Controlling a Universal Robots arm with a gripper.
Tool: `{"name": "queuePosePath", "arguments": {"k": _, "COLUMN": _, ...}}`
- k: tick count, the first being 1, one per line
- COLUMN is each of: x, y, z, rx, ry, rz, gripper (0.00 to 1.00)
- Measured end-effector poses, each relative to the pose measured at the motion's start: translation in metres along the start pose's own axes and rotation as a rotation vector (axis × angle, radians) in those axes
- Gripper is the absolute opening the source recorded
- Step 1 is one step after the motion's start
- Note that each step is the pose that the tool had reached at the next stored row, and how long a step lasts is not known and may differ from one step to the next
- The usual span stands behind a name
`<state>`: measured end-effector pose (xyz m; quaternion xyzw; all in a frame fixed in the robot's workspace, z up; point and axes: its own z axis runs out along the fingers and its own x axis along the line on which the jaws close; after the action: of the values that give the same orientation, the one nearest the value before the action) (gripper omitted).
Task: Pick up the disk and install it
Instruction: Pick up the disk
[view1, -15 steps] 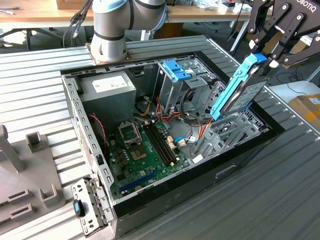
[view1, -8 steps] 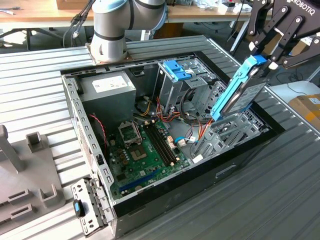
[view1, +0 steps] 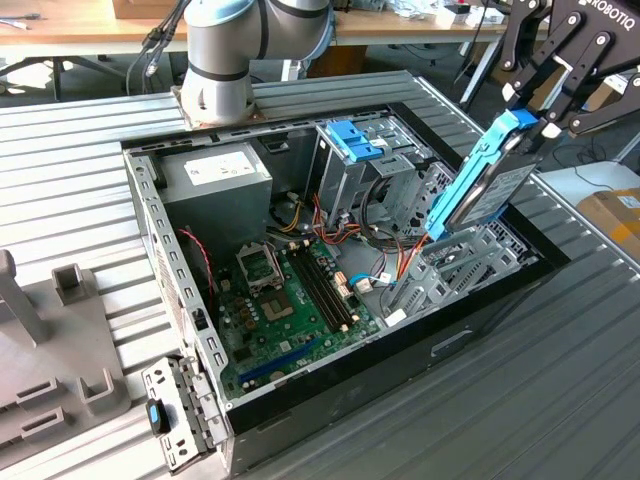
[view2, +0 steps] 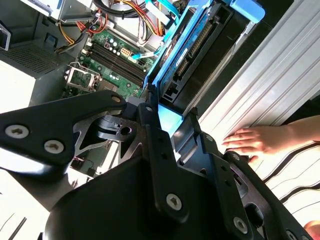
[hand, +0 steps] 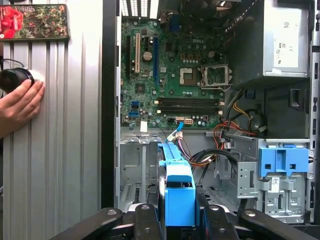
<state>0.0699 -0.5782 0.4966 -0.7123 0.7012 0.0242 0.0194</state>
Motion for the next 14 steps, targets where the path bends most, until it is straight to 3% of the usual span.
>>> {"name": "queuePosePath", "arguments": {"k": 5, "x": 0.0000, "y": 0.0000, "z": 0.0002, "rx": -0.0014, "ry": 0.0008, "rz": -0.022, "gripper": 0.36}}
{"name": "queuePosePath", "arguments": {"k": 9, "x": 0.0000, "y": 0.0000, "z": 0.0001, "rx": -0.0017, "ry": 0.0128, "rz": -0.022, "gripper": 0.36}}
{"name": "queuePosePath", "arguments": {"k": 14, "x": 0.0004, "y": 0.0000, "z": 0.0007, "rx": -0.0010, "ry": 0.0131, "rz": -0.009, "gripper": 0.36}}
